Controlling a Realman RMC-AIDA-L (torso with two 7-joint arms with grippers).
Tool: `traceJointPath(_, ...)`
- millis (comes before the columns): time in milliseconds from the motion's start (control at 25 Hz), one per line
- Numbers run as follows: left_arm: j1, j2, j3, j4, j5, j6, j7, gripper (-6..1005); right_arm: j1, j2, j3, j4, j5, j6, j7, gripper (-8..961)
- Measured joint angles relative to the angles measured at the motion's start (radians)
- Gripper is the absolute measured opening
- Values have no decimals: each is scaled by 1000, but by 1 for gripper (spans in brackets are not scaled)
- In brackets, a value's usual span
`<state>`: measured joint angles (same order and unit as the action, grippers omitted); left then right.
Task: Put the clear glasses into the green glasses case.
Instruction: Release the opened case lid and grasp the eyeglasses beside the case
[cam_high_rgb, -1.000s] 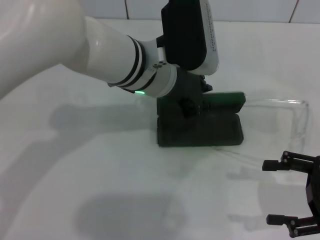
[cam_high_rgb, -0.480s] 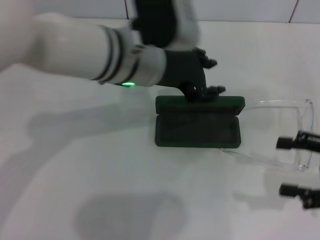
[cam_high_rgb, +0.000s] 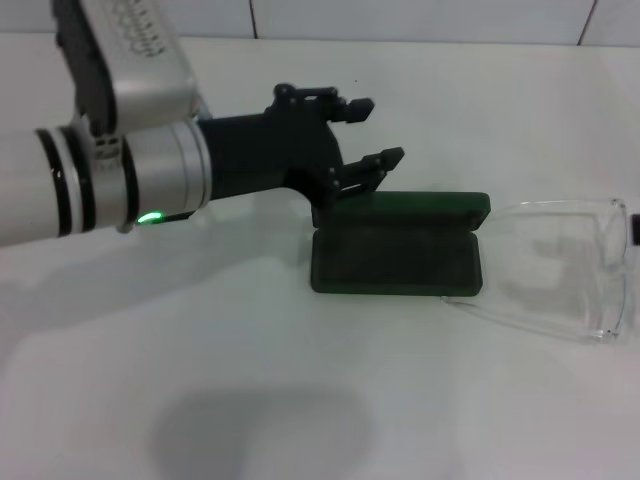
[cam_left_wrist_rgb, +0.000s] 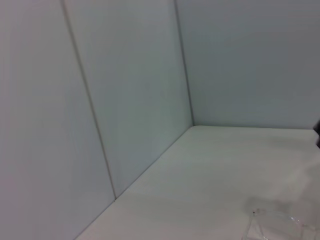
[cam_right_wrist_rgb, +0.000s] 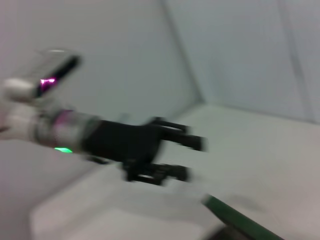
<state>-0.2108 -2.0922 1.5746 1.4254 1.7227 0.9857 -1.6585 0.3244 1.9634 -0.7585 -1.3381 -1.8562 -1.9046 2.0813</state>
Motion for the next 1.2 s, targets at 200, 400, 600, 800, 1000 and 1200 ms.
traceJointPath(200, 7, 1, -21, -75, -38, 4, 45, 546, 135, -34, 4, -175, -312, -86, 327, 868)
traceJointPath(400, -3, 1, -22, -114, -40, 15, 71, 545, 222, -29, -15, -205, -554, -149, 466, 869)
traceJointPath(600, -4, 1, -22, -124, -41, 19, 93, 545, 198, 28, -34, -195, -642, -91, 497, 869)
traceJointPath(800, -5, 1, -29, -156, -41, 19, 127, 545, 152, 49, -49, -154, -656, 9, 498, 868)
traceJointPath(1000, -11, 1, -30, -175, -42, 20, 144, 545, 131, 53, -78, 0, -648, 142, 493, 860)
traceJointPath(1200, -16, 1, -35, -182, -42, 21, 153, 545, 131, 55, -123, 62, -598, 227, 489, 856)
